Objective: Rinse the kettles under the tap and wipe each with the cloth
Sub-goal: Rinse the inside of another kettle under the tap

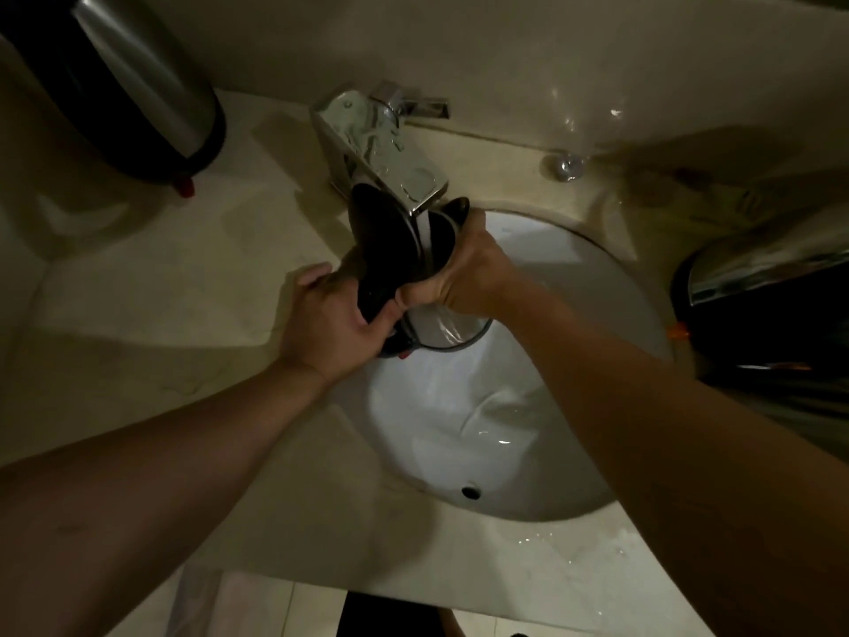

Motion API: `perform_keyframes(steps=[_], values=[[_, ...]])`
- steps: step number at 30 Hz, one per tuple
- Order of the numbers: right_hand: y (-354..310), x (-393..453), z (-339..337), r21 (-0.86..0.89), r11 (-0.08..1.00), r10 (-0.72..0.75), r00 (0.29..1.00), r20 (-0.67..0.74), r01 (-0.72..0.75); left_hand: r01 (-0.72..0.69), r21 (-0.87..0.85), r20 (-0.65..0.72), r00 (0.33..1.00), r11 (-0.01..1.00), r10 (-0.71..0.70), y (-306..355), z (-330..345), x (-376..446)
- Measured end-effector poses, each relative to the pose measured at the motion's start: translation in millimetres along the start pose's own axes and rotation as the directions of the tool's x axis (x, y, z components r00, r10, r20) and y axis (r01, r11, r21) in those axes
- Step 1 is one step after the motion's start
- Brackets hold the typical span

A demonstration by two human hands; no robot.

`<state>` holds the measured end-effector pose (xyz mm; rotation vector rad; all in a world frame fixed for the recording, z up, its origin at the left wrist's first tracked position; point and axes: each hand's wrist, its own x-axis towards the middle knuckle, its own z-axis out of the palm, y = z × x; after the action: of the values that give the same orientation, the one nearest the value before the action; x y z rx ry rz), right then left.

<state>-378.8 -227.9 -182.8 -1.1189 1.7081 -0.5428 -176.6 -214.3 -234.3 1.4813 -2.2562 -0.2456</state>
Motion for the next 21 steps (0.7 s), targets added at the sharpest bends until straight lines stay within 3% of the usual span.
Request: perform_keyframes(steps=[5, 13, 21], values=[[9.8, 4.7, 4.0, 0.011, 1.0, -0.022, 1.0, -0.002, 0.022, 0.051, 0.024, 0.037, 0.998, 0.998, -0.051, -9.7, 10.9, -3.8], [9.3, 2.8, 6.3, 0.0, 1.0, -0.007, 1.0, 0.001, 0.007, -0.014, 0.045, -0.072, 0.997, 0.999, 0.017, -7.9, 10.0, -7.4], [8.7, 3.1, 4.0, -0.002, 1.0, -0.004, 1.0, 0.009, 0.004, -0.003, 0.046, -0.014, 1.0, 0.999, 0.004, -10.2, 11.5, -4.4]])
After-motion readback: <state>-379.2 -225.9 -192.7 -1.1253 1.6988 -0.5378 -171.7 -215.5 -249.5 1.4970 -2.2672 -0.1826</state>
